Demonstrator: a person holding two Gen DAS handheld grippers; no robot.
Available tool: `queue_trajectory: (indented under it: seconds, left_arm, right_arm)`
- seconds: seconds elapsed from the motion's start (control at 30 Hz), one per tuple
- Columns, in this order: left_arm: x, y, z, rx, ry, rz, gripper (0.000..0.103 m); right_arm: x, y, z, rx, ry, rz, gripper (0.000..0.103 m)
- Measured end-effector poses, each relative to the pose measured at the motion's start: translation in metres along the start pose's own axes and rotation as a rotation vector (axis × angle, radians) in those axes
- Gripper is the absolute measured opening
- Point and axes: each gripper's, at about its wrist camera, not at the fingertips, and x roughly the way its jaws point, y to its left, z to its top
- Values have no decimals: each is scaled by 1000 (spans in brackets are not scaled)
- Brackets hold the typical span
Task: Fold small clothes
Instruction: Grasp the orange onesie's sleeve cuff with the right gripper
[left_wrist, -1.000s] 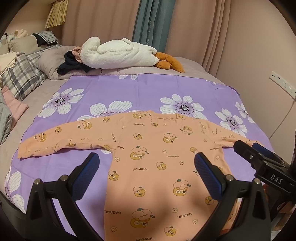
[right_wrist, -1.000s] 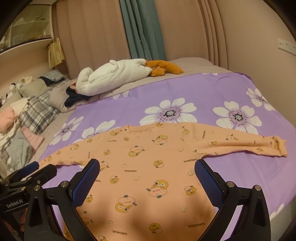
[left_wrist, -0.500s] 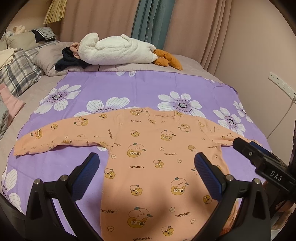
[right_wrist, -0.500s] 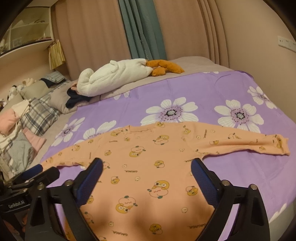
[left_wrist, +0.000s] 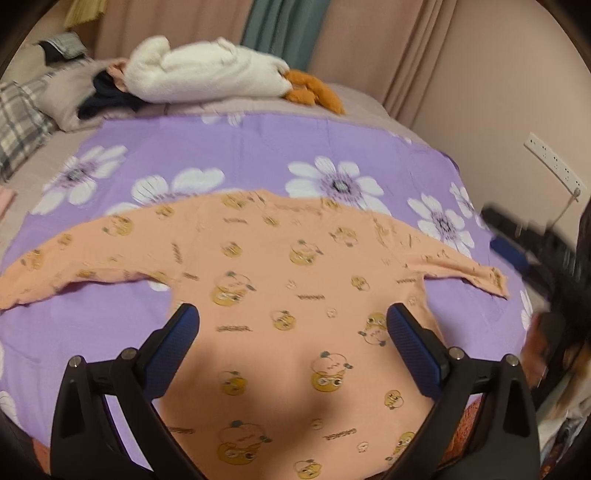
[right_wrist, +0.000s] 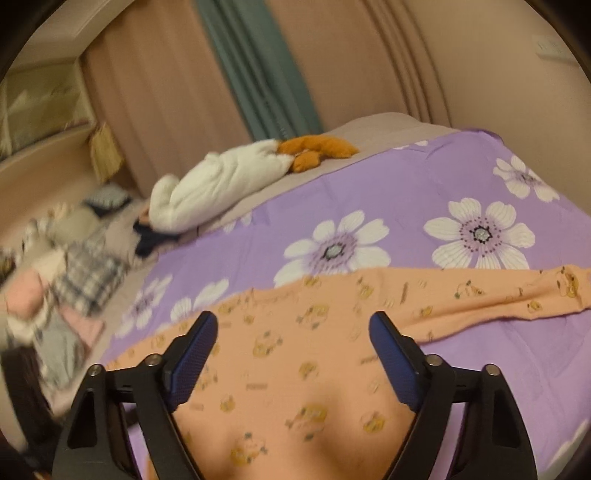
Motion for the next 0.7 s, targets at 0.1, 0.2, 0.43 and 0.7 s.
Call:
queue_trajectory:
  seconds: [0.1, 0.2, 0.43, 0.7]
  left_arm:
    - [20, -2, -2, -24, 38, -27, 96]
    - [43, -7, -4, -25, 87, -19, 87]
    - [82, -16, -2, -9, 143, 19, 81]
    - [104, -17, -6, -33, 198, 11, 81]
  right_arm:
    - [6, -41, 20, 89, -12, -36, 73]
    - [6, -98, 36, 176, -39, -139, 63]
    - [2, -219, 41, 430, -34, -378, 50]
    - [-27, -312, 2, 715, -39, -552, 49]
